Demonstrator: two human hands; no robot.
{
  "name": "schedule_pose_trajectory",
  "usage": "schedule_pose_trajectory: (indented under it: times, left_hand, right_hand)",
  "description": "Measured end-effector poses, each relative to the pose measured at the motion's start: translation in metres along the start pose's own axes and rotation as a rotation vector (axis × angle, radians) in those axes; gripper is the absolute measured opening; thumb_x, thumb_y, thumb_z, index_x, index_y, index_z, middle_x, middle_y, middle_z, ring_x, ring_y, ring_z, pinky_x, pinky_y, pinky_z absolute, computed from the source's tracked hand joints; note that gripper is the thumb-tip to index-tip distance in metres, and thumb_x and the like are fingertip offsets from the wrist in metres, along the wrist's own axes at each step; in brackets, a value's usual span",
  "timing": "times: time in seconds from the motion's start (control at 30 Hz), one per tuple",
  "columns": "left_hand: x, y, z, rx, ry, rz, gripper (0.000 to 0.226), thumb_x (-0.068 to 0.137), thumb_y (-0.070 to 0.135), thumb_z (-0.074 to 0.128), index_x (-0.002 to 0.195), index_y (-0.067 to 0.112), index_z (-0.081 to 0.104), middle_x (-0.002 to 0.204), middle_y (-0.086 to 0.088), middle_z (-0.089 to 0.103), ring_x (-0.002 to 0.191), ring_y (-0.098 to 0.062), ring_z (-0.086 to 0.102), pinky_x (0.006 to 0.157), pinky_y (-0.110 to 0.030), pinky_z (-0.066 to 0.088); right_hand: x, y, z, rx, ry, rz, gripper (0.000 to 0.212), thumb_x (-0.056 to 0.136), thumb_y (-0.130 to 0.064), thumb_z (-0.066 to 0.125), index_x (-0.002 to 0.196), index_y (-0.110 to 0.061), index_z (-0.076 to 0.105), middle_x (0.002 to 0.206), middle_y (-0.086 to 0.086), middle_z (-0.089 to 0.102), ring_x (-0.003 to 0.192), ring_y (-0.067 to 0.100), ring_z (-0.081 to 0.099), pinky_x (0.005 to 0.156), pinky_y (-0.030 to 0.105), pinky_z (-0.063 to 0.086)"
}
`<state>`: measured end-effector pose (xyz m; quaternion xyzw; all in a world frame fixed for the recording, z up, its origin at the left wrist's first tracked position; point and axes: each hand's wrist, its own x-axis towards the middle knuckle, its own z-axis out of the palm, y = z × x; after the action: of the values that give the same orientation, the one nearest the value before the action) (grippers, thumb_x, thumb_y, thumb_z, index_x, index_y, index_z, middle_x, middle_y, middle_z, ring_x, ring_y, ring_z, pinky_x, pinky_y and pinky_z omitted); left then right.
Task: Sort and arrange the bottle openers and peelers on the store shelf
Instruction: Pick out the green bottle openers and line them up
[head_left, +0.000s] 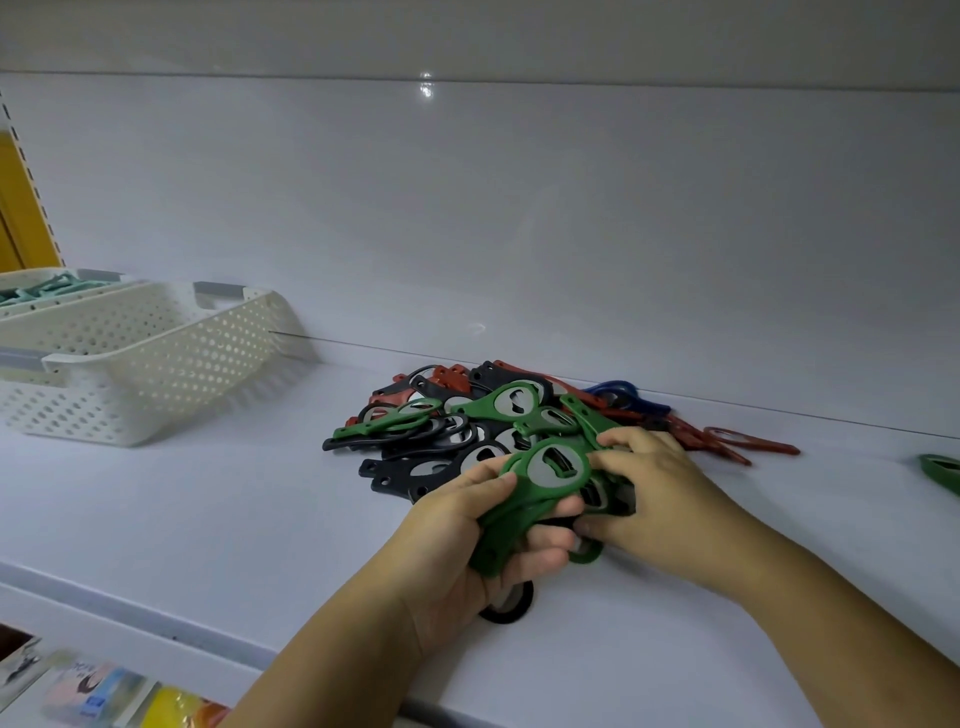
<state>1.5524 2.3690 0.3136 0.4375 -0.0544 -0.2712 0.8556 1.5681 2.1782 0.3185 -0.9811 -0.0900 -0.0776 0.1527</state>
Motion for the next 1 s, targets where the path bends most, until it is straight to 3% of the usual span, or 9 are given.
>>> schedule_pose_trajectory:
  times: [0.2,0.33,0.43,0.6,0.67,0.73,0.8,0.9,1.0]
  left_hand:
    - [0.000,0.002,0.001,-0.033,0.008,-0.005,0.032,0.099,0.008,0.032,0.121,0.008,0.055,0.098,-0.027,0.068,0.057,-0.025,0.067,0.054,-0.031,0.059]
    - [-0.001,0.002,0.000,-0.080,0.007,0.008,0.036,0.097,0.003,0.031,0.125,0.013,0.052,0.102,-0.031,0.067,0.064,-0.032,0.069,0.061,-0.036,0.060]
    - [-0.001,0.003,0.000,-0.098,-0.015,0.014,0.037,0.097,0.007,0.031,0.122,0.010,0.059,0.106,-0.033,0.065,0.069,-0.034,0.070,0.063,-0.037,0.060]
    - [-0.006,0.005,0.003,-0.089,-0.068,-0.002,0.042,0.092,0.038,0.045,0.094,0.007,0.073,0.093,-0.025,0.069,0.064,-0.030,0.068,0.053,-0.031,0.058]
    - [-0.008,0.006,0.003,-0.052,-0.104,-0.021,0.033,0.086,0.030,0.050,0.087,0.008,0.073,0.085,-0.022,0.068,0.062,-0.027,0.068,0.053,-0.029,0.057]
    - [-0.008,0.005,0.001,-0.023,-0.120,-0.028,0.028,0.082,0.017,0.053,0.105,0.006,0.064,0.085,-0.022,0.067,0.062,-0.026,0.067,0.051,-0.029,0.056]
    - [-0.006,0.004,-0.001,-0.038,-0.089,-0.020,0.034,0.074,0.003,0.056,0.107,0.013,0.051,0.084,-0.021,0.066,0.057,-0.026,0.063,0.046,-0.027,0.052]
    - [-0.001,0.003,-0.004,-0.055,-0.022,0.046,0.041,0.069,-0.003,0.054,0.107,0.014,0.049,0.090,-0.021,0.066,0.052,-0.023,0.058,0.043,-0.023,0.046]
    - [0.003,0.005,-0.005,-0.124,0.034,0.158,0.042,0.071,-0.001,0.047,0.111,0.001,0.058,0.093,-0.021,0.067,0.054,-0.020,0.057,0.045,-0.022,0.047]
  right_hand:
    - [0.000,-0.002,-0.008,0.289,0.307,0.055,0.042,0.064,-0.034,0.084,0.098,-0.031,0.059,0.090,-0.022,0.056,0.087,0.000,0.054,0.070,0.016,0.041]
    - [0.003,0.000,-0.012,0.636,0.449,0.126,0.032,0.068,-0.026,0.083,0.092,-0.031,0.062,0.088,-0.013,0.066,0.086,0.009,0.063,0.078,0.028,0.052]
    - [0.002,-0.002,-0.014,0.832,0.324,-0.005,0.031,0.073,-0.021,0.081,0.096,-0.036,0.067,0.096,-0.008,0.071,0.095,0.016,0.065,0.091,0.040,0.052]
    - [-0.003,-0.007,0.000,0.660,0.117,-0.225,0.049,0.066,-0.035,0.073,0.114,-0.043,0.062,0.122,-0.020,0.058,0.120,0.000,0.052,0.103,0.032,0.044]
    - [-0.003,-0.008,0.001,0.653,0.115,-0.271,0.050,0.064,-0.039,0.069,0.113,-0.045,0.062,0.122,-0.023,0.057,0.123,0.000,0.049,0.104,0.028,0.042]
    - [-0.004,-0.009,0.000,0.651,0.100,-0.299,0.050,0.064,-0.041,0.065,0.113,-0.045,0.062,0.124,-0.026,0.056,0.126,-0.002,0.046,0.106,0.027,0.039]
    - [-0.004,-0.011,0.001,0.687,0.081,-0.325,0.048,0.068,-0.041,0.061,0.116,-0.041,0.062,0.127,-0.026,0.056,0.128,-0.002,0.044,0.105,0.029,0.039]
    - [-0.001,-0.013,0.005,0.705,0.205,-0.305,0.036,0.076,-0.043,0.054,0.109,-0.037,0.066,0.125,-0.023,0.059,0.126,-0.002,0.047,0.099,0.024,0.040]
    - [0.006,-0.011,0.008,0.500,0.402,-0.228,0.021,0.081,-0.040,0.054,0.097,-0.039,0.067,0.122,-0.026,0.055,0.119,-0.008,0.046,0.097,0.012,0.034]
